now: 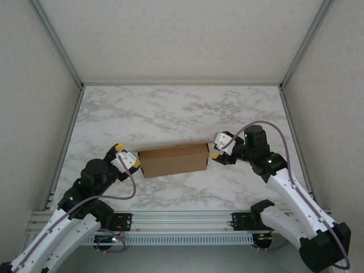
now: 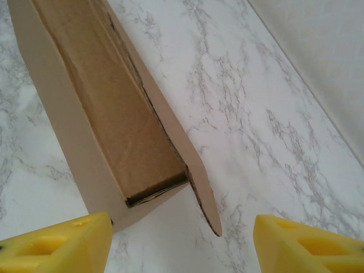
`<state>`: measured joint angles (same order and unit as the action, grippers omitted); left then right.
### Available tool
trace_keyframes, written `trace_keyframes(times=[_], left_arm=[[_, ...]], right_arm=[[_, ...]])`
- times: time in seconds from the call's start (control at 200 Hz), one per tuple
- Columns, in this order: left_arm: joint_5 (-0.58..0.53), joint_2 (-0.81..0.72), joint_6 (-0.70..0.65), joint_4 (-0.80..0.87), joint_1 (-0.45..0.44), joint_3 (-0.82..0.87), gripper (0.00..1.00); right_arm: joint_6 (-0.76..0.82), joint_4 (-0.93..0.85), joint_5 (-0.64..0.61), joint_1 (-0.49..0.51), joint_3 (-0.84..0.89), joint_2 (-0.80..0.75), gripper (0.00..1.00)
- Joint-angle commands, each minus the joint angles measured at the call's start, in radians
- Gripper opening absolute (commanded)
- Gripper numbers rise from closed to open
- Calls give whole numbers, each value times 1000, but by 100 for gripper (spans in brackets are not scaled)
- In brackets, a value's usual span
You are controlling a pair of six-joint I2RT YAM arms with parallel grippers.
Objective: Fold the paper box
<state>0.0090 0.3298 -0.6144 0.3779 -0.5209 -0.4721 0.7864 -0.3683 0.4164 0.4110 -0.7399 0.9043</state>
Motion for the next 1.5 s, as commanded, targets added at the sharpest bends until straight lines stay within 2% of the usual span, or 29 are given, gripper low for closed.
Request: trace_keyframes(times=[0.0, 0.11, 0.19, 0.305, 0.541, 0.656, 0.701, 0.876, 0.986, 1.172, 1.307, 1.402, 1.497], left_arm=[[17, -33, -27, -77, 15, 19, 70], [-9, -59, -28, -90, 16, 33, 70], [-34, -71, -28, -86, 16, 33, 68], [-52, -78, -1, -84, 16, 30, 64], [-75, -58, 20, -91, 22, 24, 61], [-112, -26, 45, -102, 40, 8, 56], [-90, -15, 53, -103, 59, -2, 54], [81, 52, 62, -79, 152, -49, 52], [160, 101, 71, -95, 164, -73, 52], [316, 222, 39, -80, 193, -148, 52], [362, 267, -5, -36, 219, -191, 48], [439, 296, -3, -31, 246, -217, 43], [483, 324, 7, -15, 264, -248, 43]], right_arm=[[26, 102, 81, -29, 23, 10, 66], [57, 101, 75, -35, 17, 40, 63], [61, 71, 102, -34, -16, 75, 55], [67, 37, 131, -34, -55, 125, 53], [55, 31, 133, -35, -79, 171, 43], [44, 13, 137, -34, -93, 180, 35], [42, 7, 141, -34, -99, 185, 34], [32, -30, 163, -34, -133, 214, 18], [27, -66, 178, -34, -172, 249, 12], [-4, -62, 194, -34, -196, 274, 12], [-7, -44, 191, -34, -188, 251, 12], [-20, -26, 188, -35, -180, 240, 12], [-27, -10, 178, -29, -166, 233, 12]])
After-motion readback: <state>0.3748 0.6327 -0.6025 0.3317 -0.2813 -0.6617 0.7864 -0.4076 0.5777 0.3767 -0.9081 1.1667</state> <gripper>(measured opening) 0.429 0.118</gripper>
